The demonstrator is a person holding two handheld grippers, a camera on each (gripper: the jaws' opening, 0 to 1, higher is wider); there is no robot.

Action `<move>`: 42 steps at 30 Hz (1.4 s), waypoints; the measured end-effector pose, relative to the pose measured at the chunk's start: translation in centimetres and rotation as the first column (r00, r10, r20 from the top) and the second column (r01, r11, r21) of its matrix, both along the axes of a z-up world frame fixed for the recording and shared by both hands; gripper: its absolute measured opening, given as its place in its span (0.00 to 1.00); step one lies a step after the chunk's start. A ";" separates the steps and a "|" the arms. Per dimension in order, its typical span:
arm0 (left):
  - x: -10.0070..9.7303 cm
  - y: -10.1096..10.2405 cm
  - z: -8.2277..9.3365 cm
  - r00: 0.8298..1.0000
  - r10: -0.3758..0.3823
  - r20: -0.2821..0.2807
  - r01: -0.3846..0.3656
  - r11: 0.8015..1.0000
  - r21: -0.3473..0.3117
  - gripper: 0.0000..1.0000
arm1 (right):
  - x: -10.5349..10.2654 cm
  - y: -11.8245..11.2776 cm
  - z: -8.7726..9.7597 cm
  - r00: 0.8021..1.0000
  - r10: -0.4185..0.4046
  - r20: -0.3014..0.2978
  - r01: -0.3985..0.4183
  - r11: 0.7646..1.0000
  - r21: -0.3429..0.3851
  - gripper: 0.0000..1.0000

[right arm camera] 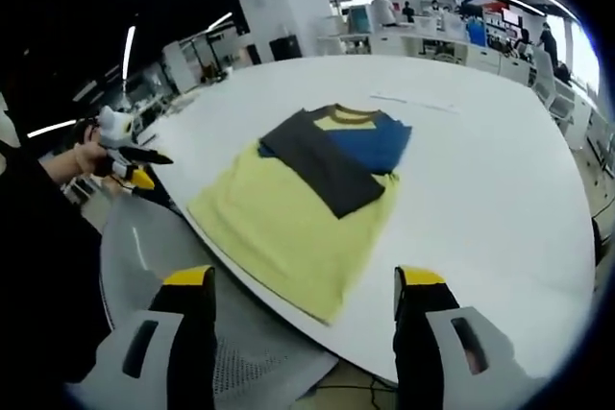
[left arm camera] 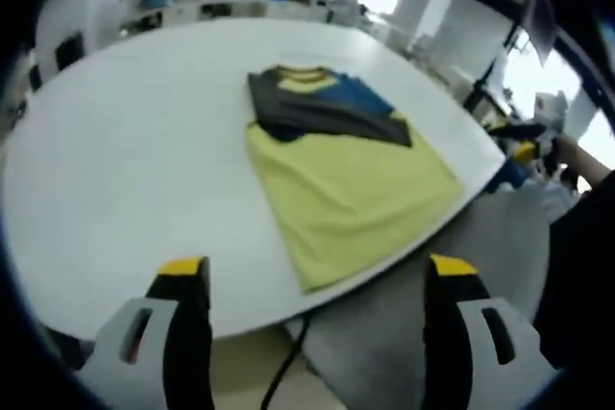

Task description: Fold the garment on the visible template until the final outline fits inside the template.

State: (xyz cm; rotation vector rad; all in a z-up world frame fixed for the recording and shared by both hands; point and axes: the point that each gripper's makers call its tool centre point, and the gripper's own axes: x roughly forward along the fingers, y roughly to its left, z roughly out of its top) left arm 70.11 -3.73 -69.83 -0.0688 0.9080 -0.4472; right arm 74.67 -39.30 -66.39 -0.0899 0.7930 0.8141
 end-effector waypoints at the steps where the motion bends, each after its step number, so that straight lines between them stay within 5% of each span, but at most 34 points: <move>1: -0.1 0.0 -0.4 1.000 -0.002 -0.004 0.002 1.000 0.000 0.85 | 0.0 0.0 -0.2 1.000 -0.001 -0.005 0.001 1.000 0.000 0.73; 17: -0.1 -1.2 -4.7 0.998 0.028 -0.065 -0.031 0.999 -0.037 0.55 | -0.4 0.3 -4.9 0.995 -0.021 -0.095 0.019 1.000 -0.024 0.50; 29: -0.2 -1.5 -6.7 0.992 0.009 -0.126 -0.013 0.999 -0.035 0.46 | -0.6 -0.8 -8.4 0.984 -0.074 -0.163 0.063 0.995 -0.074 0.35; 42: 0.0 -2.0 -6.7 0.990 -0.015 -0.140 0.013 1.000 -0.013 0.36 | -0.5 -0.8 -10.9 0.974 -0.078 -0.213 0.047 0.988 -0.146 0.28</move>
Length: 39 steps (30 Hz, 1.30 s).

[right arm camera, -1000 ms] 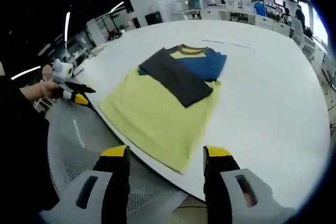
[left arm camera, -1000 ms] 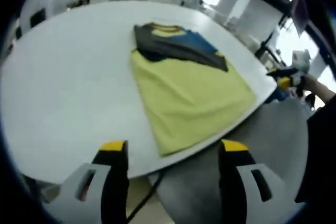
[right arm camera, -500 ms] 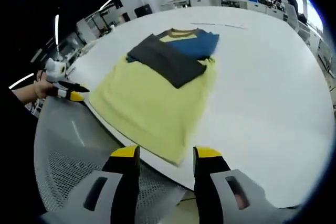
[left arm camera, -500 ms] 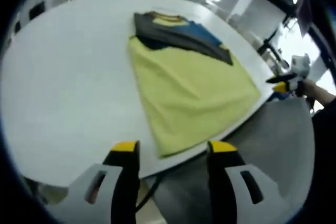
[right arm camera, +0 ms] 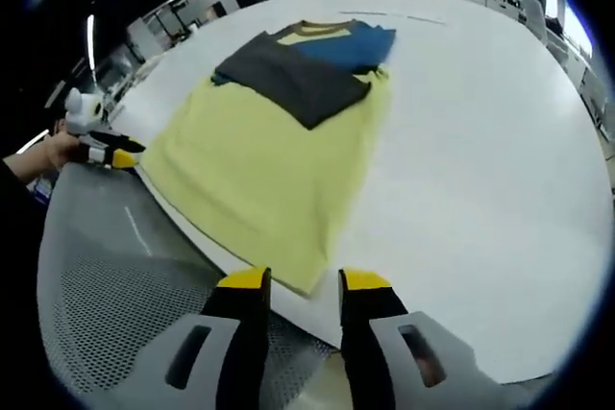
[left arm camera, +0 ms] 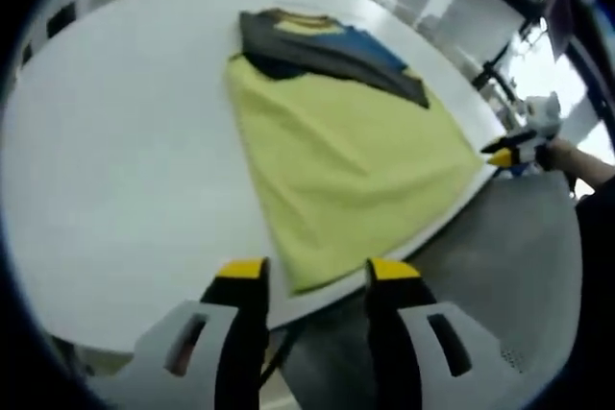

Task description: Fold the garment on the visible template until the final outline fits inside the template.

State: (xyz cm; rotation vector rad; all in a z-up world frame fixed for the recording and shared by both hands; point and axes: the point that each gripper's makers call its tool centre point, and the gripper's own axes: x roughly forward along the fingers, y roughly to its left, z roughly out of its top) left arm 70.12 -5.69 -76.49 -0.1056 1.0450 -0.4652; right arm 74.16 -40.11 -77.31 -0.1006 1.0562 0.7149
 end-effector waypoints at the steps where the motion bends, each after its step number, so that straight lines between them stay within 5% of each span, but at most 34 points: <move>1: 0.0 0.0 0.0 1.000 -0.003 0.000 0.003 1.000 0.001 0.35 | 0.0 0.0 -0.1 1.000 0.000 -0.001 0.000 1.000 -0.002 0.27; 24: 0.2 0.1 -1.1 0.999 0.007 -0.039 -0.007 1.000 0.010 0.16 | 0.0 0.3 -1.0 0.992 0.125 0.014 -0.123 0.985 -0.122 0.19; 39: 0.3 -0.4 -2.1 0.998 -0.023 -0.058 0.025 0.999 0.032 0.00 | 0.0 0.8 -1.3 0.973 0.224 0.045 -0.211 0.957 -0.197 0.04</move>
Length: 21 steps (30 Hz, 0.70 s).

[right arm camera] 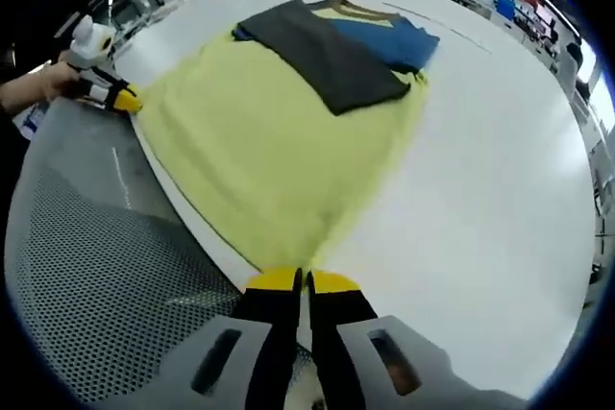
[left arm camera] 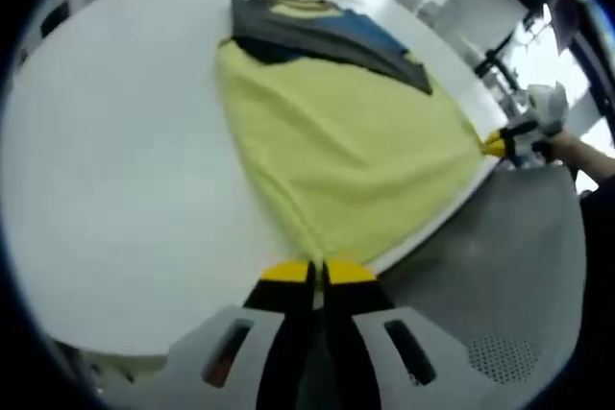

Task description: Fold the garment on the visible template until the final outline fits inside the template.

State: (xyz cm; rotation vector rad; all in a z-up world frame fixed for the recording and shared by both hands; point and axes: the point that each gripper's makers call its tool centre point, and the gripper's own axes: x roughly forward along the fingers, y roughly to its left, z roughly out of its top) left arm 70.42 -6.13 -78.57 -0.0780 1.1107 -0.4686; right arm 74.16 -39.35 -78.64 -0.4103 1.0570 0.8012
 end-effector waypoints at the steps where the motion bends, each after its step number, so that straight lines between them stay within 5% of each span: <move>1: 0.0 0.0 0.0 1.000 -0.001 -0.001 0.001 1.000 0.000 0.00 | 0.0 0.0 0.0 1.000 -0.001 -0.001 0.001 1.000 -0.001 0.04; 11: -0.1 0.2 0.2 1.000 0.012 -0.021 -0.012 1.000 0.001 0.00 | 0.1 -0.2 0.5 1.000 -0.028 0.013 0.028 0.999 0.016 0.03; 21: -0.5 -0.2 2.4 0.999 0.033 -0.041 -0.036 0.998 -0.058 0.00 | 0.1 -0.7 2.6 0.996 -0.079 0.034 0.076 0.994 0.080 0.03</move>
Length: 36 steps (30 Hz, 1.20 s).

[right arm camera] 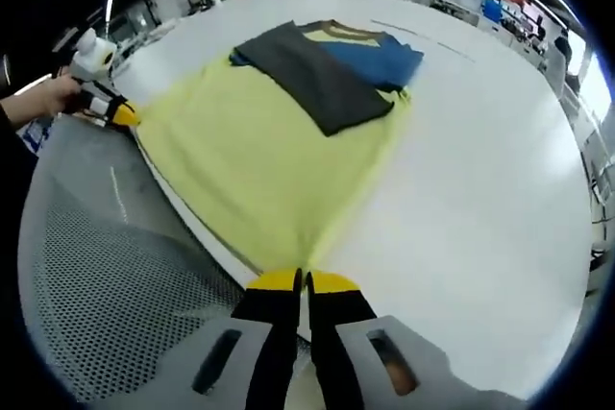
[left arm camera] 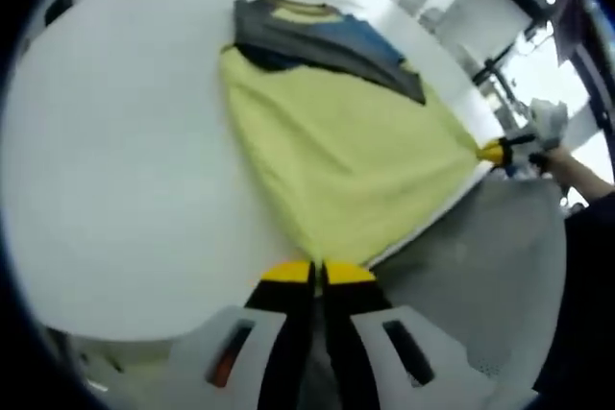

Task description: Fold the garment on the visible template until the final outline fits inside the template.

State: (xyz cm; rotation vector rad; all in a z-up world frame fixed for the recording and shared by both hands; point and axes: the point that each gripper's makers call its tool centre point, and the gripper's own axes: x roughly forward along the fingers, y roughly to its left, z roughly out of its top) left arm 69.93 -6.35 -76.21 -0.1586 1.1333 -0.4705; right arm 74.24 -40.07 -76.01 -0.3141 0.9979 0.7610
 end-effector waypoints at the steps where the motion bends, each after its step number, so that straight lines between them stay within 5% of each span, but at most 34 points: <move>1: -0.2 -0.2 0.3 1.000 0.001 -0.004 -0.001 1.000 -0.009 0.00 | -0.1 0.0 0.2 1.000 0.002 0.003 -0.002 1.000 0.002 0.03; 8: -1.5 -0.6 1.0 1.000 0.018 -0.018 -0.019 0.999 -0.036 0.00 | -0.8 -0.1 2.2 1.000 -0.026 -0.007 0.026 0.998 0.065 0.03; 36: -5.2 -1.1 8.0 0.994 0.097 -0.051 -0.105 0.978 -0.181 0.00 | -4.7 -1.3 8.1 1.000 -0.023 -0.002 0.023 0.993 0.120 0.03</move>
